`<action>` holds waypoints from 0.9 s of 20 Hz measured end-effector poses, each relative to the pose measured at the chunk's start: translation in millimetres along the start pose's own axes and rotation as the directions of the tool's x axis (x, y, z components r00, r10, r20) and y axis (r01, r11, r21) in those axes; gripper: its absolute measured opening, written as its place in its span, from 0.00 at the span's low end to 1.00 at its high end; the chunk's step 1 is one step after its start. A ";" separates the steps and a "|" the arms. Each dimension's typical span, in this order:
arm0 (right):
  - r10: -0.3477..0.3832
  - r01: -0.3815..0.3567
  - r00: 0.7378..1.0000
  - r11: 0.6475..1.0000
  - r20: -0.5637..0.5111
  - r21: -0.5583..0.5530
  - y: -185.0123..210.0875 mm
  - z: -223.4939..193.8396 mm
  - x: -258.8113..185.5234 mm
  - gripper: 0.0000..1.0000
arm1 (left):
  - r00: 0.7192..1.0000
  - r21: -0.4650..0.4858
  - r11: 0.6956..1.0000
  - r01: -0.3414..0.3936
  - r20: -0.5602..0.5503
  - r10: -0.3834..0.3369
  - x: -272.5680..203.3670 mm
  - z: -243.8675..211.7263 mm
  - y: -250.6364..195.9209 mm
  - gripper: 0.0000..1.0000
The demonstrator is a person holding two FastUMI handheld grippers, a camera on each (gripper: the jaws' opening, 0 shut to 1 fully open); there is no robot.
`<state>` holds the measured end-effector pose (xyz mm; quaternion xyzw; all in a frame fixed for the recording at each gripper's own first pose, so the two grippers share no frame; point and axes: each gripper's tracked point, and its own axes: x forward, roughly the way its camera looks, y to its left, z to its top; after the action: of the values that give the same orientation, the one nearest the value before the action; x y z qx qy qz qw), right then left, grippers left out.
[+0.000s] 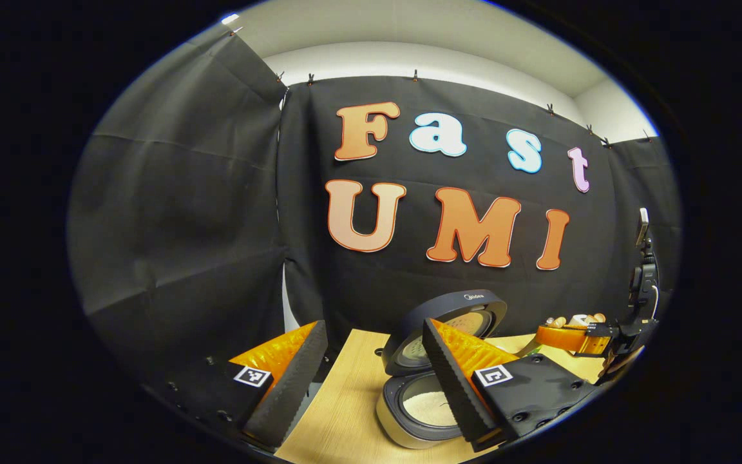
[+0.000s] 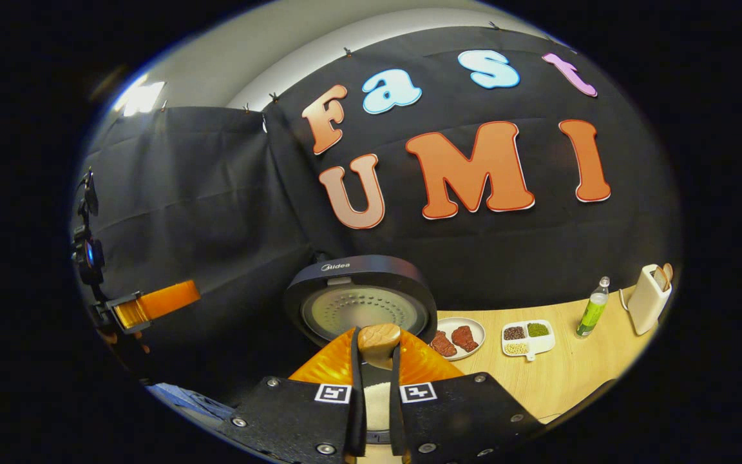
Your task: Close the left gripper, press the button to open the rice cooker; take a wooden spoon from the chopstick holder with the right hand, scoop a spoonful of rice and pour it into the rice cooker, then put the wooden spoon back into the chopstick holder.
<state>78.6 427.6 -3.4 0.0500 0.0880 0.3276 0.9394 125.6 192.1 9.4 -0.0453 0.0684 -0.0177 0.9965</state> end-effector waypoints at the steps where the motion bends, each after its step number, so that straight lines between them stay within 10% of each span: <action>1: 0.004 -0.004 1.000 1.000 -0.008 -0.008 1.6 -3.4 0.5 0.13 | 1.000 0.002 1.000 -0.001 0.000 0.001 -0.6 0.3 0.7 0.98; 7: 0.042 -0.046 0.998 0.993 -0.039 -0.105 15.0 -19.8 -1.0 0.13 | 1.000 0.011 1.000 -0.016 -0.003 0.016 -2.2 -3.4 6.5 0.98; 18: 0.044 -0.044 0.999 0.998 0.000 0.041 -17.2 7.4 -38.0 0.13 | 0.999 -0.014 0.999 -0.036 0.019 0.036 -9.4 4.6 0.8 0.97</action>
<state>61.2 390.2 6.2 0.0709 0.0940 0.3464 0.9307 116.9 193.7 15.1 -0.0512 0.0599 0.0011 0.9969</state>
